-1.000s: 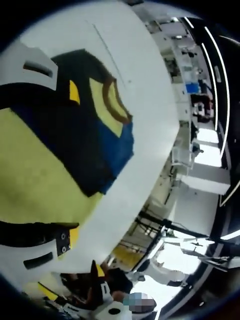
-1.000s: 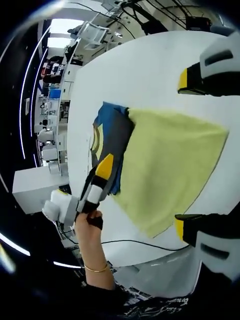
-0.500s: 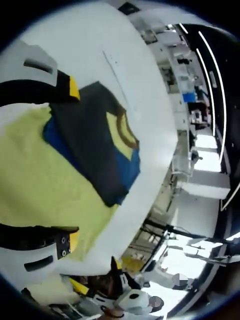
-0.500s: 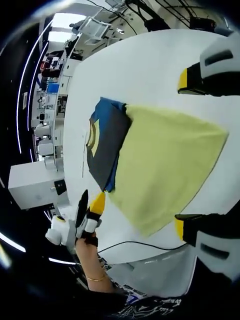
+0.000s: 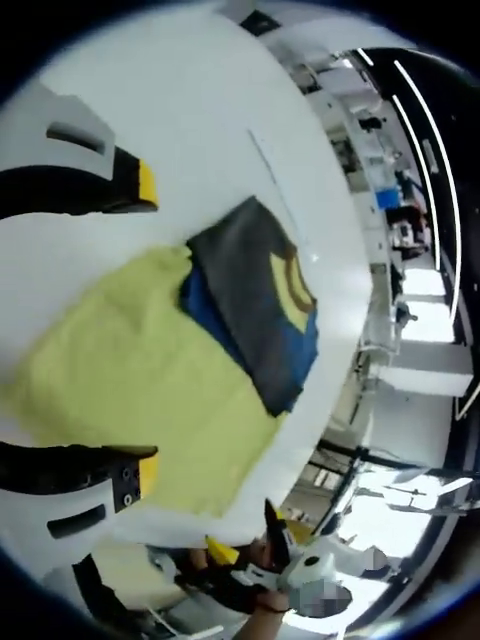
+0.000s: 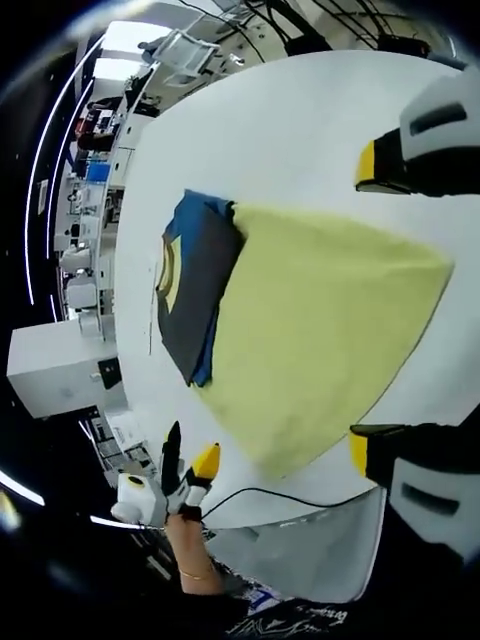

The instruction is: Fold the garment on the visible template until the final outline fits inside the template.

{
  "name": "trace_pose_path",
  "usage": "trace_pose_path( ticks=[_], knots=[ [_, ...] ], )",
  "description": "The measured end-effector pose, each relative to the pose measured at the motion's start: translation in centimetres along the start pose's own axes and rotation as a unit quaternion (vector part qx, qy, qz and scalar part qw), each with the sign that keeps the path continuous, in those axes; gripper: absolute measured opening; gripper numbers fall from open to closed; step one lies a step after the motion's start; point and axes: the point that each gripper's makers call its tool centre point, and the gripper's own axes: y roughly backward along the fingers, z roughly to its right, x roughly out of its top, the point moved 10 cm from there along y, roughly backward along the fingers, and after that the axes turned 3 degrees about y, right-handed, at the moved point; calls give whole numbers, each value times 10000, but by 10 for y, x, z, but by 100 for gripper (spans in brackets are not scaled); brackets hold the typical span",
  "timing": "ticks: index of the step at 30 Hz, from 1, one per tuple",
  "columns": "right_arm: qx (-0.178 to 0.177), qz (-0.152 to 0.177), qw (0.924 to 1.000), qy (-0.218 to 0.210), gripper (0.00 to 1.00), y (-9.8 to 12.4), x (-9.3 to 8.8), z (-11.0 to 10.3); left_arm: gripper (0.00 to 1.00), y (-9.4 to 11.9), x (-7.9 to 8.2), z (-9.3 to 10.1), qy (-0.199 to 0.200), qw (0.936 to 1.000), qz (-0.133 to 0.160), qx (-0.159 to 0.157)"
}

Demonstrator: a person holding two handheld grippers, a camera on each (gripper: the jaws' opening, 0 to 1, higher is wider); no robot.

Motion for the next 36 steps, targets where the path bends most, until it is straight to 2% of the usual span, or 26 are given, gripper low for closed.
trace_pose_path(
  ticks=[7, 12, 17, 19, 22, 26, 29, 33, 36],
  knots=[
    [29, -155, 9999, -59, 93, -3, -13, -3, 85, 16, -30, 6, 194, 9997, -126, 18],
    [56, -267, 9996, -17, 90, -1, -23, -4, 79, 24, -53, 16, 289, 9993, -214, -67],
    [60, -344, 9993, 100, 82, 0, -29, -6, 73, 28, -70, 22, 384, 9987, -301, -112],
    [46, -408, 9989, 205, 78, 0, -31, -6, 70, 30, -76, 24, 315, 9985, -424, -130],
    [15, -465, 9984, 307, 74, 0, -33, -5, 63, 32, -82, 26, 293, 9985, -444, -142],
    [-17, -518, 9980, 364, 64, 0, -34, -2, 56, 33, -89, 28, 615, 9974, -355, -133],
    [-57, -512, 9978, 410, 60, -1, -34, 0, 51, 33, -91, 30, 516, 9981, -341, -63],
    [-119, -751, 9938, 811, 57, -2, -35, 2, 44, 32, -93, 33, 297, 9986, -430, -74],
    [-71, -739, 9940, 800, 55, -2, -34, 2, 42, 32, -95, 36, 139, 9986, -486, -123]
  ],
)
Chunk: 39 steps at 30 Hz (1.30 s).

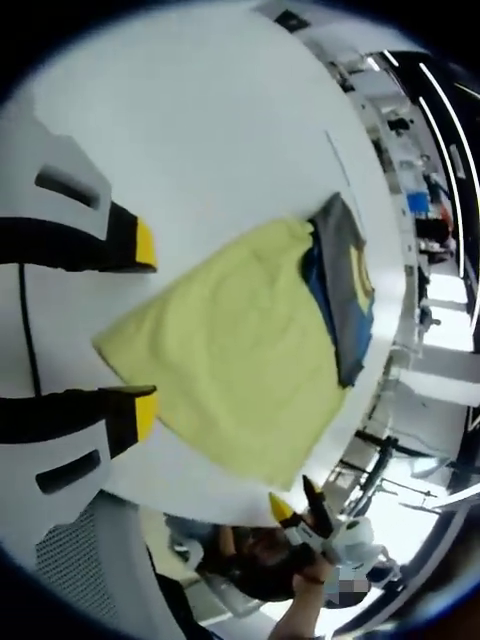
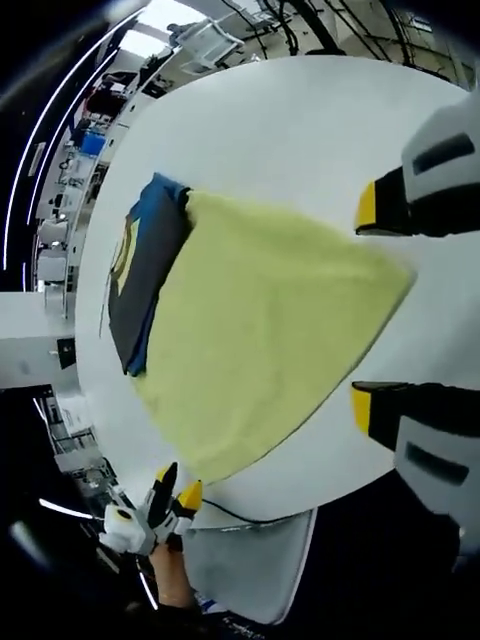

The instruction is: Fold the garment on the visible template until the final outline fits inside the template.

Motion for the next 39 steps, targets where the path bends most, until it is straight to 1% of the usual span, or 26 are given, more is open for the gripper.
trace_pose_path(
  ticks=[5, 6, 7, 9, 12, 13, 15, 16, 20, 22, 25, 27, 29, 30, 31, 35, 37, 39],
  knots=[
    [-11, -54, 10000, 79, 49, 0, -1, 3, 37, -4, -5, 3, -7, 9998, -173, -83],
    [-12, -72, 9999, 90, 47, -1, -1, 4, 36, -5, -3, 2, -93, 9999, -51, -17],
    [-21, -93, 9999, 107, 45, -1, -1, 5, 36, -4, -5, 4, -62, 9998, -205, -61],
    [-43, -123, 9998, 155, 43, -1, -2, 6, 33, -4, -4, 3, -163, 9996, -227, 10],
    [-74, -221, 9995, 223, 39, -2, -3, 7, 29, -3, -5, 4, -145, 9996, -249, 64],
    [-94, -302, 9991, 299, 38, -3, -4, 7, 28, -4, -5, 5, -183, 9994, -264, 101],
    [-98, -347, 9987, 369, 36, -4, -5, 8, 23, -3, -5, 5, -287, 9988, -308, 234],
    [-93, -311, 9989, 324, 34, -4, -5, 8, 22, -3, -5, 5, -294, 9987, -325, 270],
    [-45, -355, 9991, 224, 33, -5, -5, 10, 18, -4, -4, 8, -262, 9986, -388, 250],
    [-25, -381, 9990, 210, 29, -5, -5, 9, 16, -4, -3, 11, -283, 9982, -456, 279],
    [-34, -452, 9987, 235, 24, -4, -5, 9, 11, -4, -3, 14, -68, 9977, -618, 282],
    [-43, -478, 9986, 217, 20, -3, -6, 11, 9, -4, -2, 14, -77, 9975, -648, 278],
    [-64, -491, 9987, 124, 14, -3, -7, 13, 6, -3, -3, 15, 16, 9972, -684, 286],
    [-81, -501, 9987, 93, 11, -2, -8, 14, 4, -3, -4, 16, 155, 9970, -722, 244],
    [-80, -511, 9986, 88, 8, -2, -8, 15, 3, -3, -4, 16, 155, 9970, -715, 244],
    [-92, -501, 9987, 54, 5, -1, -8, 14, 1, -4, -3, 16, 274, 9965, -748, 251],
    [-87, -480, 9988, 69, 0, -1, -6, 14, 1, -4, -2, 17, 245, 9963, -783, 248],
    [-67, -434, 9990, 8, 0, 2, -3, 13, 1, -2, -2, 17, 224, 9961, -818, 246]
  ],
)
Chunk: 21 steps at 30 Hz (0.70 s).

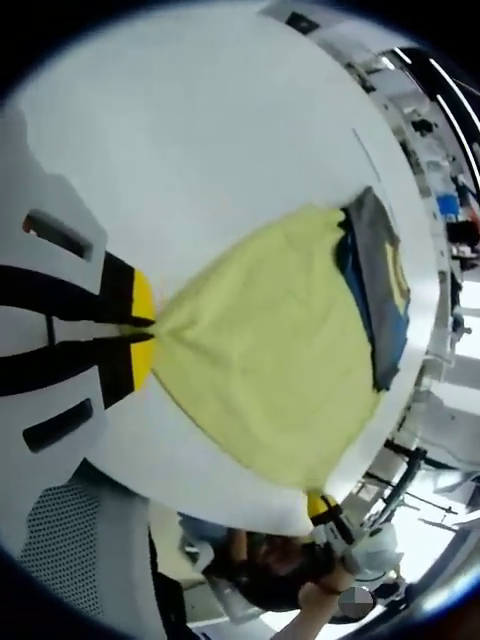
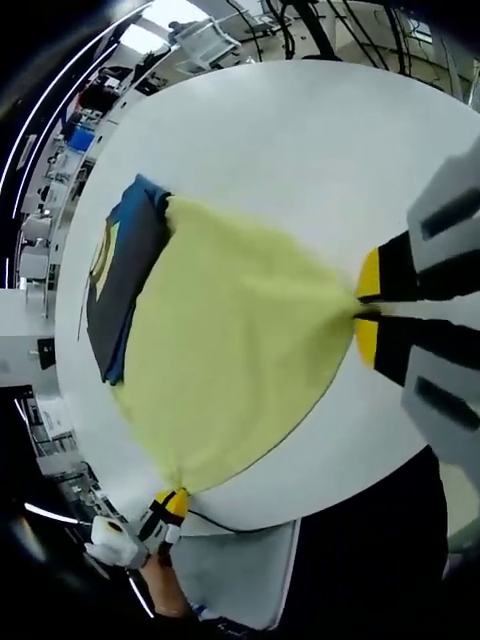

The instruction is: Fold the garment on the visible template until the final outline fits inside the template.

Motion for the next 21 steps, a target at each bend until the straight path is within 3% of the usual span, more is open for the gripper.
trace_pose_path(
  ticks=[10, 21],
  knots=[
    [140, -11, 9998, 110, 0, 9, -1, -11, 0, 18, -3, -2, -132, 9998, -27, -122],
    [352, 48, 9992, 162, 0, 30, -10, -43, 0, 42, -24, 1, -190, 9993, -199, -259]
  ],
)
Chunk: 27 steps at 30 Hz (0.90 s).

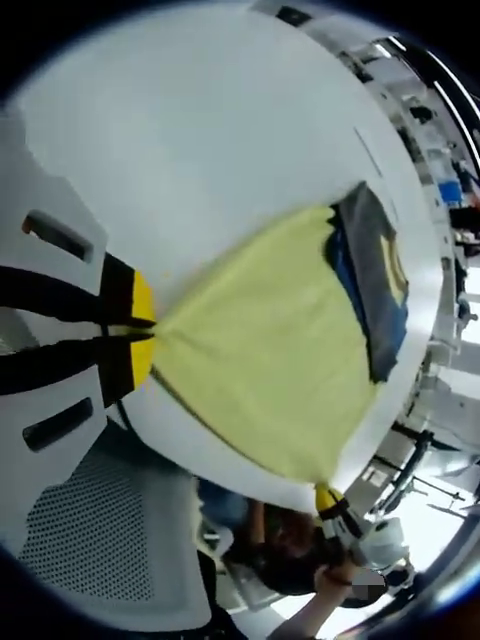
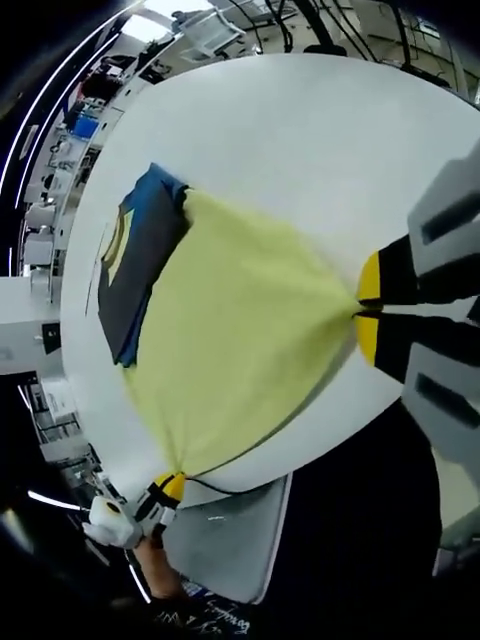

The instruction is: Fold the garment on the visible template until the final outline fits inside the template.

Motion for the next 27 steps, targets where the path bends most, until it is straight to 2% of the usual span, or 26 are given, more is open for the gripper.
trace_pose_path(
  ticks=[16, 22, 27],
  knots=[
    [252, -110, 9996, -3, 0, 24, -10, -33, 0, 36, -22, 16, -14, 9996, -191, -201],
    [141, 2, 9998, 125, 0, 38, 2, -29, 0, 47, -11, 16, 22, 9996, -150, -218],
    [19, 168, 9996, 217, 0, 46, 19, -18, 0, 57, 11, 9, -39, 9998, 38, -214]
  ],
)
